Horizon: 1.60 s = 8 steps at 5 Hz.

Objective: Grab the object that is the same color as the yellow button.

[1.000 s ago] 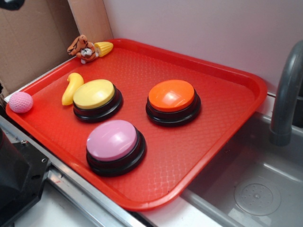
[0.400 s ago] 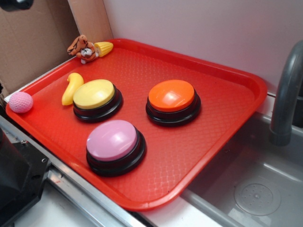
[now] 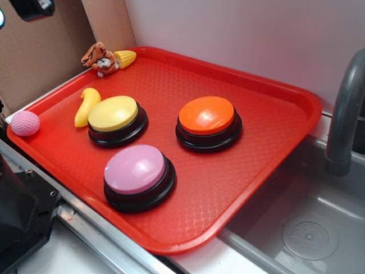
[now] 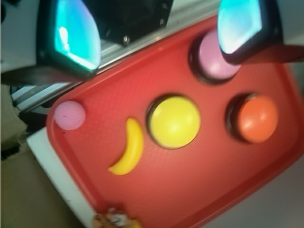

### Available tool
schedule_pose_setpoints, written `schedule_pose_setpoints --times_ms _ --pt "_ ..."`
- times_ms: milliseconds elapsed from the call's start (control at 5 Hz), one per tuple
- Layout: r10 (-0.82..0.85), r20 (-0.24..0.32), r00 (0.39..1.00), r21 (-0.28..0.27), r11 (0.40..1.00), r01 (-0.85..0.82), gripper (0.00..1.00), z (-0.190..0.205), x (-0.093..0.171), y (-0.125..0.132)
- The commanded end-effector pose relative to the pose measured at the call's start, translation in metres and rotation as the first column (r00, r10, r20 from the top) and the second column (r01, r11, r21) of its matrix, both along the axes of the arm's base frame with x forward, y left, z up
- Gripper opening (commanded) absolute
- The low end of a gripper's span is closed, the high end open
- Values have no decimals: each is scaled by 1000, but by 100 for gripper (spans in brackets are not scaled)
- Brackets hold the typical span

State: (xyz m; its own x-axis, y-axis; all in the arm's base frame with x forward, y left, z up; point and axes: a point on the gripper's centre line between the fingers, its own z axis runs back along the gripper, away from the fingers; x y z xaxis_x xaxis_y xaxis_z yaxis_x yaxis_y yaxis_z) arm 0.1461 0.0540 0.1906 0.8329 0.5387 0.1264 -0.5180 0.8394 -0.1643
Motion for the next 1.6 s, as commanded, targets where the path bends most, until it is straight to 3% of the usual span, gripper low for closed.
schedule_pose_setpoints --times_ms 0,200,400,600,800,1000,1200,1400 --pt "269 36 963 40 962 -270 100 -36 20 36" --pt "347 29 937 60 935 -349 100 -54 29 45" --pt "524 26 851 49 850 -525 100 -85 42 59" --pt "626 10 780 68 777 -625 100 -107 51 70" --pt "680 33 732 52 731 -681 100 -126 57 79" --pt "678 29 734 55 732 -679 100 -143 63 78" --pt "645 -13 764 9 764 -645 100 -162 67 75" --pt "633 -9 774 19 774 -633 100 -173 69 71"
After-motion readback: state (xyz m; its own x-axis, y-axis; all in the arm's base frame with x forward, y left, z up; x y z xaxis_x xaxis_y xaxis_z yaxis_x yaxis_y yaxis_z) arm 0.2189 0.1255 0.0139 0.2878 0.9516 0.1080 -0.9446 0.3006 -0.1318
